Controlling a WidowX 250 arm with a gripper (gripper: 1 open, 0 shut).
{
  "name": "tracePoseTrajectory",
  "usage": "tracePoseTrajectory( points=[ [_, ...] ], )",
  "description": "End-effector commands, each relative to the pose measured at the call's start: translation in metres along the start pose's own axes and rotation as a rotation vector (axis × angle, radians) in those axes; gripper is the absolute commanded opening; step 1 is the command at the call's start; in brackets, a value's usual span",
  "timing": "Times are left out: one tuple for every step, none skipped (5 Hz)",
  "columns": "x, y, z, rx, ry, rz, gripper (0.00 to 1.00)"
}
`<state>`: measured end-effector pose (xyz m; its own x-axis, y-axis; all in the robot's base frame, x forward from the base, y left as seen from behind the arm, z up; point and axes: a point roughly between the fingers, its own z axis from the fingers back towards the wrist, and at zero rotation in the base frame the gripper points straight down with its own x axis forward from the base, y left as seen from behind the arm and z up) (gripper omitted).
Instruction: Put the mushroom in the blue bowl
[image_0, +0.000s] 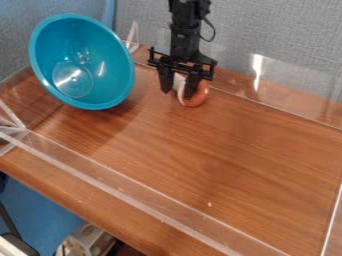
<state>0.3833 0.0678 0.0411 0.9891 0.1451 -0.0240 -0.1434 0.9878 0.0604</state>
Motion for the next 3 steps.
tracePoseTrajectory(
  points=[
    [0.013,0.015,0.01,0.014,-0.051,-0.035,0.0],
    [0.008,0.008,0.01,0.017,-0.052,-0.002,1.0],
    [0.006,-0.002,0.009,0.017,-0.05,0.005,0.0]
  ],
)
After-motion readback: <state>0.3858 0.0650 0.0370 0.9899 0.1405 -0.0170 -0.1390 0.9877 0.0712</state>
